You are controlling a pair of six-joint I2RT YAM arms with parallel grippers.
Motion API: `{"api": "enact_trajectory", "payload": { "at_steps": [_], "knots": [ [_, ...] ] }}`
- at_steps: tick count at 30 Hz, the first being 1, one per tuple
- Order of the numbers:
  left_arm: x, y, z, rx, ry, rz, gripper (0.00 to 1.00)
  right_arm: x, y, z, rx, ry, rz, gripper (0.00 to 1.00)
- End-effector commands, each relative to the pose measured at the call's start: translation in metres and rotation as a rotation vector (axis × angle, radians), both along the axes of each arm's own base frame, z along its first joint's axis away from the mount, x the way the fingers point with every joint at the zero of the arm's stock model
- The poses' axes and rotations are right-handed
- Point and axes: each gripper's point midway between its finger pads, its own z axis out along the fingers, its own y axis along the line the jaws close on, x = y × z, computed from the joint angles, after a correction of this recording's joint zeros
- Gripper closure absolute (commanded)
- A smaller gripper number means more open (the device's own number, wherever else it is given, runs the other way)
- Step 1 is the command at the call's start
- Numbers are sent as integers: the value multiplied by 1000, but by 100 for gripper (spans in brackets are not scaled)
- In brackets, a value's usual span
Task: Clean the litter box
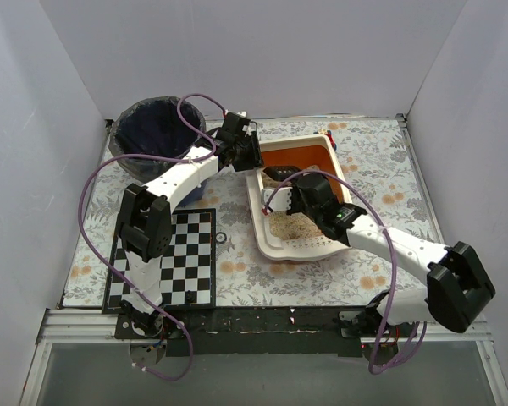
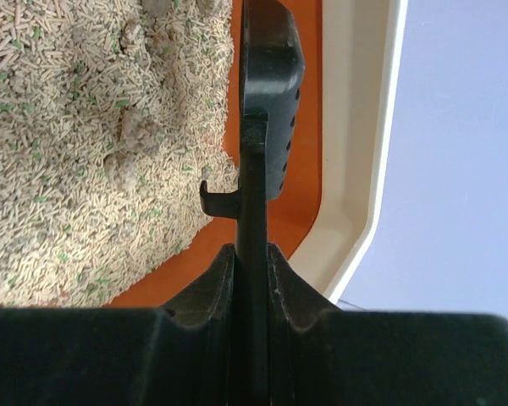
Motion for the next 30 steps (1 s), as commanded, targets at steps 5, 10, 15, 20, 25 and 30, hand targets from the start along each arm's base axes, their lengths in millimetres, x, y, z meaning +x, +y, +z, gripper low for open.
{"api": "enact_trajectory", "payload": {
  "at_steps": [5,10,15,20,25,30],
  "knots": [
    [-2,-28,38,-112,-111,-144,66,52,33,25,45,-127,22,99],
    [-7,-29,38,-117,-107,-170,66,62,38,-5,-1,-70,8,99],
    [-6,-26,39,-107,-114,-152,66,40,30,-33,-74,-5,81,99],
    [-5,-21,35,-84,-115,-136,66,6,-5,-41,-121,115,28,99],
    [-5,-18,31,-68,-116,-130,64,-14,-30,-11,-23,66,-59,99],
    [-8,-20,30,-71,-105,-149,63,-27,-33,20,191,82,-141,99]
  ]
}}
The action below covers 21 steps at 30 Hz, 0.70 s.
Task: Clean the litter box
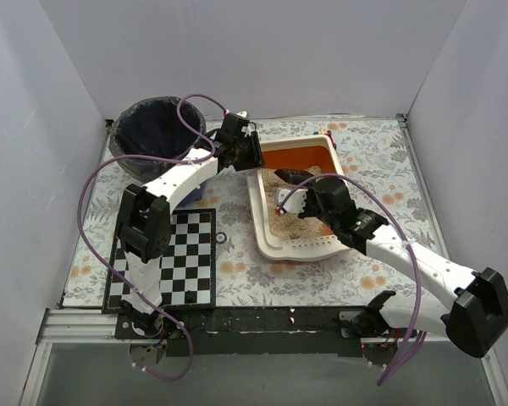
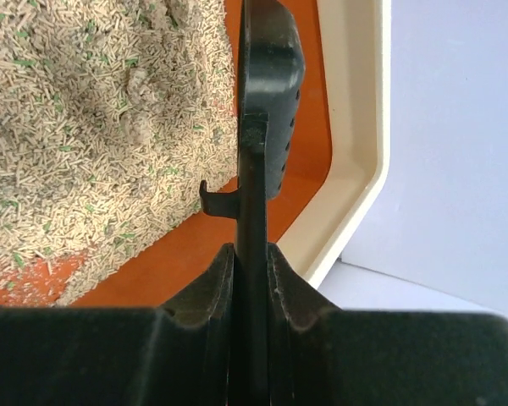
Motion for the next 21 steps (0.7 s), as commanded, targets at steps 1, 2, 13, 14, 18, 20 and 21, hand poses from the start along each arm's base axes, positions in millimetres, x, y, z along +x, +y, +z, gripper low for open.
{"api": "enact_trajectory", "payload": {
  "at_steps": [1,2,13,14,18,20,21],
  "knots": [
    [-10,-16,29,-53,-74,-112,63,-13,-7,21,202,62,-137,99],
    [-10,-15,29,-51,-75,-110,63,-14,-11,25,284,85,-225,99],
    [-13,-9,32,-26,-79,-102,63,-64,-3,76,1047,536,-924,99],
    [-13,-6,32,-21,-81,-93,63,-68,-2,74,1066,570,-959,99],
    [-14,2,22,20,-63,-63,63,-82,-21,68,1037,621,-1164,99],
    [-16,3,19,29,-62,-67,63,-89,-22,63,1034,651,-1204,99],
    [-16,4,20,32,-66,-69,63,-92,-22,59,1038,665,-1236,99]
  ]
}}
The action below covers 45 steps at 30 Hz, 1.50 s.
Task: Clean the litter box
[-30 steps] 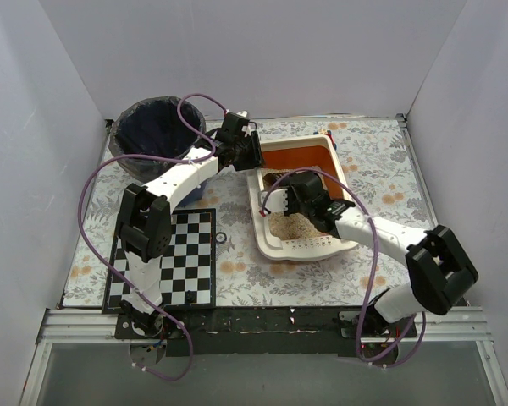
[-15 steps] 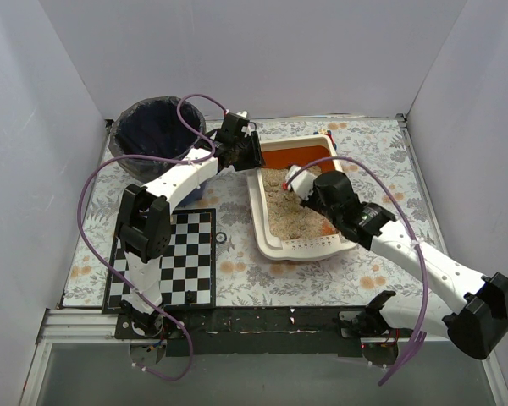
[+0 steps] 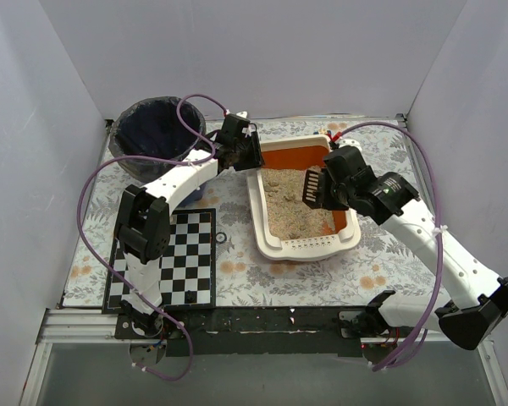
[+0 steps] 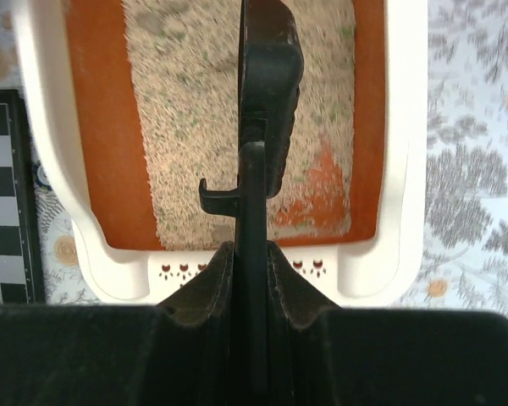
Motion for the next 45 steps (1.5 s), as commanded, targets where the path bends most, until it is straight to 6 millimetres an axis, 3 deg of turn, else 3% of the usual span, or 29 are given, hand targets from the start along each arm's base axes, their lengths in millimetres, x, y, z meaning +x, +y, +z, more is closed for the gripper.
{"api": "enact_trajectory", "payload": {
  "at_steps": [1,6,10,13,19,25,30,45],
  "knots": [
    [-16,2,19,17,-43,-75,63,-26,-12,-13,73,168,-196,99],
    [-17,5,23,23,-55,-71,63,-32,-23,-29,97,225,-375,99],
    [-17,5,24,23,-59,-74,63,-31,-9,-40,175,288,-340,99],
    [-18,3,23,17,-52,-81,64,-25,-18,-59,203,357,-389,99],
    [-20,-1,19,10,-41,-95,63,-5,-27,-97,312,389,-438,99],
    [-22,-7,16,3,-30,-111,64,8,-25,-131,288,396,-432,99],
    [-23,-11,14,-6,-13,-120,64,30,-29,-154,299,329,-526,99],
    [-34,-28,7,-50,47,-175,67,75,40,-224,432,413,-430,99]
  ]
}}
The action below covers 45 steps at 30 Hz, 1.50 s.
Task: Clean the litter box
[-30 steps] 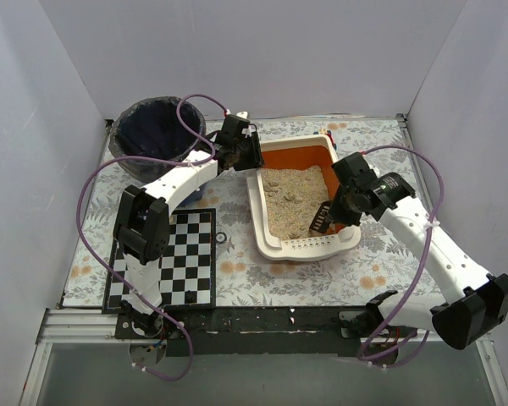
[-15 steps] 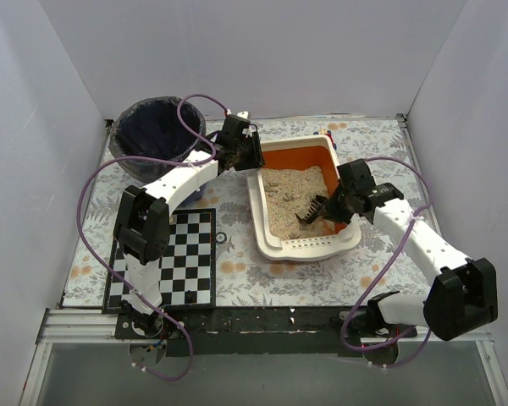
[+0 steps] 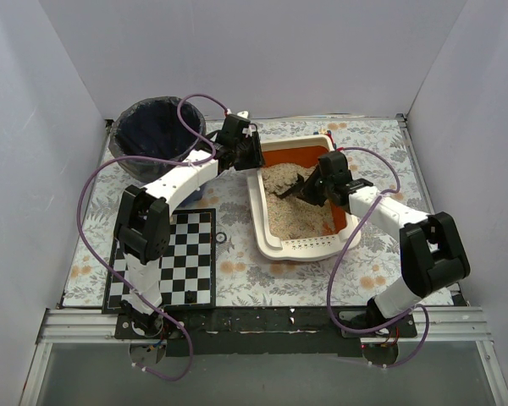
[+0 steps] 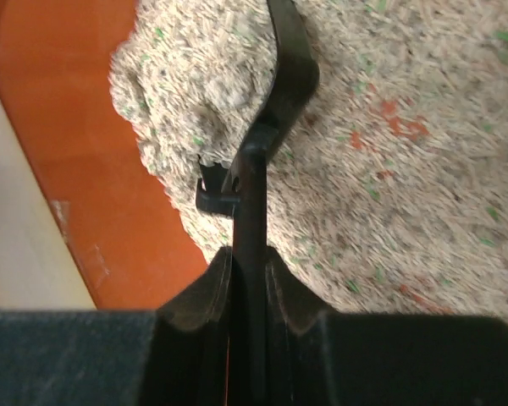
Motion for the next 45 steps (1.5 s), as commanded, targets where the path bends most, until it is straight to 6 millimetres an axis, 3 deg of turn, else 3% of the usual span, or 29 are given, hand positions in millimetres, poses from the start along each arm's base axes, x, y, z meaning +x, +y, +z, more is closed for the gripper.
{"api": "enact_trajectory", "payload": {
  "at_steps": [1,3,8,12,15,22,24,27,29,30,45],
  "knots": [
    [-34,-27,4,-47,70,-162,67,-25,-2,-81,-44,196,-27,99],
    [-34,-29,5,-45,68,-165,67,-27,13,-85,33,211,-3,99],
    [-34,-27,5,-37,68,-157,67,-28,24,-91,87,189,-8,99],
    [-33,-24,6,-32,69,-127,67,-30,22,-87,126,137,-44,99],
    [-30,-19,8,-22,66,-88,61,-31,18,-82,125,107,-50,99],
    [-8,-2,19,44,29,57,57,-31,13,-64,109,44,-32,99],
    [-5,0,22,51,24,74,42,-30,10,-57,127,2,-43,99],
    [-4,-1,31,36,10,74,28,-28,11,-42,170,-75,-37,99],
    [-5,-4,36,20,3,62,14,-26,14,-34,192,-118,-17,99],
    [-5,-5,38,15,-2,61,2,-27,14,-32,195,-121,-16,99],
    [-15,7,90,-42,-99,81,2,-31,-1,-5,326,-178,-159,99]
  ]
}}
